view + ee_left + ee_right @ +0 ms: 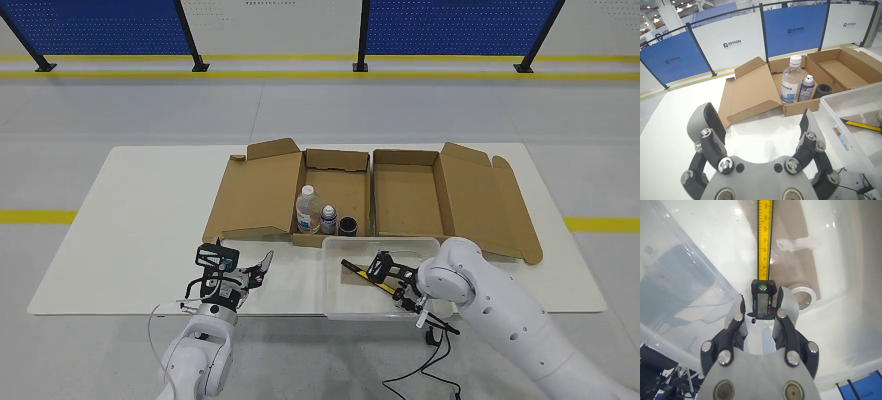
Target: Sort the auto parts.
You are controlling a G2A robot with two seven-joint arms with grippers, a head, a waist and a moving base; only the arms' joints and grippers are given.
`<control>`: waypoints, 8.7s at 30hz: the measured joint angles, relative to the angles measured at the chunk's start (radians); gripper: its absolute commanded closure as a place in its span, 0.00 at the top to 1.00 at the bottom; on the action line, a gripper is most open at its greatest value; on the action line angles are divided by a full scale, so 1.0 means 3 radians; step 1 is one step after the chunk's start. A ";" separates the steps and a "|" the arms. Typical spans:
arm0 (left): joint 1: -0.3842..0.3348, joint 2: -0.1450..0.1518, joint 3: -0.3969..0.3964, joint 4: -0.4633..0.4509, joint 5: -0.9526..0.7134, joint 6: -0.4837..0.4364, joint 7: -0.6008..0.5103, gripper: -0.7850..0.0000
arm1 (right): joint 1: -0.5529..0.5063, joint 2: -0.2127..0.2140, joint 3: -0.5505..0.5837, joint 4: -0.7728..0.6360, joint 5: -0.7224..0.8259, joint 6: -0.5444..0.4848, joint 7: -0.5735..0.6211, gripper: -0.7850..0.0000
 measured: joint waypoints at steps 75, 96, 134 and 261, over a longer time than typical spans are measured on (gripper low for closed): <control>0.0000 0.0000 0.0000 0.0000 0.0000 0.0000 0.0000 1.00 | -0.0888 0.0337 0.1593 -0.1472 0.0086 0.0862 -0.0658 0.00; 0.0000 0.0000 0.0000 0.0000 0.0000 0.0000 0.0000 1.00 | -0.0406 0.0286 0.1873 -0.0507 0.0057 0.1704 -0.0889 0.00; 0.0000 0.0000 0.0000 0.0000 0.0000 0.0000 0.0000 1.00 | 0.1023 -0.0299 0.0531 0.1995 0.0628 0.1373 -0.1357 0.04; 0.0000 0.0000 0.0000 0.0000 0.0000 0.0000 0.0000 1.00 | -0.0137 -0.0042 0.0558 0.0060 -0.0439 0.0393 -0.0030 0.48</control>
